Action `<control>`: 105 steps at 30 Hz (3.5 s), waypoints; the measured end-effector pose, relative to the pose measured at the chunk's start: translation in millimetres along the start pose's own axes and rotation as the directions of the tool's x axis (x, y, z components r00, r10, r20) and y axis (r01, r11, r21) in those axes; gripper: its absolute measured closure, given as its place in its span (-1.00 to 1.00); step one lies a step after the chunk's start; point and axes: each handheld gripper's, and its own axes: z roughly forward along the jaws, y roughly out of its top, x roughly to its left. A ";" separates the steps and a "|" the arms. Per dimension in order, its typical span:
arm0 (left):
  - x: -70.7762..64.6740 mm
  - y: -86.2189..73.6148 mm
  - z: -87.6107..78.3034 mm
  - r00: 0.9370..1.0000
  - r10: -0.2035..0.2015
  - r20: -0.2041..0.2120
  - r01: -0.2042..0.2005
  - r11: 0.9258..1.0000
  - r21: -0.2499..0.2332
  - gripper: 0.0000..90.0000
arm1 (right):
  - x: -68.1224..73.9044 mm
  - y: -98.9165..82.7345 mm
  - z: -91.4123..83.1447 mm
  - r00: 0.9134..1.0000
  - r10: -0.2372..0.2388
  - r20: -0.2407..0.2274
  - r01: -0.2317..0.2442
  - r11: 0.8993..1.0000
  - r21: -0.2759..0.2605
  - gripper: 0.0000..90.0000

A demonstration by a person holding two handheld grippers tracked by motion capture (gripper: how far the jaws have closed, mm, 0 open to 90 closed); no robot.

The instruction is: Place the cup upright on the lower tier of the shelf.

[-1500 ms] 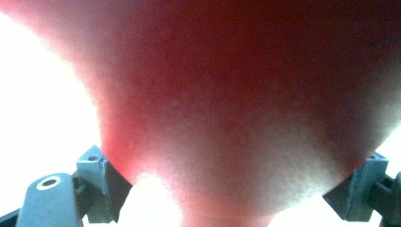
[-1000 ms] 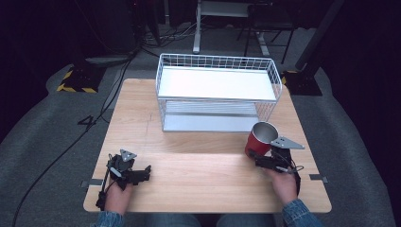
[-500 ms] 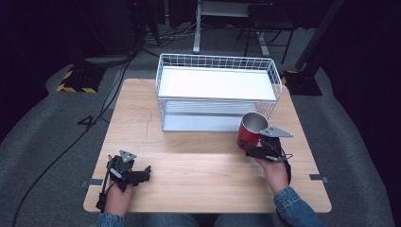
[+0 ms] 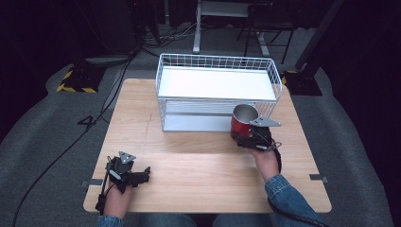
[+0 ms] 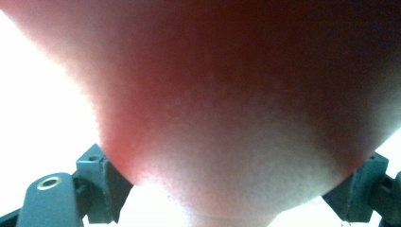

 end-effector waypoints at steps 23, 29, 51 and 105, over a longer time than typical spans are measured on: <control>2.2 2.7 2.3 1.000 0.011 0.002 -0.011 1.000 0.000 -1.00 | 14.6 31.1 55.7 0.999 -0.054 -0.005 0.053 0.998 -0.036 -0.61; 2.5 3.9 3.3 1.000 0.012 0.001 -0.012 1.000 -0.002 -1.00 | 17.8 37.0 69.2 0.998 -0.066 -0.002 0.066 0.996 -0.053 -0.61; 3.7 5.4 4.6 1.000 0.015 0.006 -0.015 1.000 0.000 -1.00 | 23.8 33.6 92.9 0.998 -0.053 0.026 0.055 0.994 -0.092 -0.61; 3.6 5.3 4.6 1.000 0.014 0.005 -0.014 1.000 -0.001 -1.00 | 9.0 24.3 83.9 0.996 -0.041 -0.078 0.043 0.999 0.017 -0.92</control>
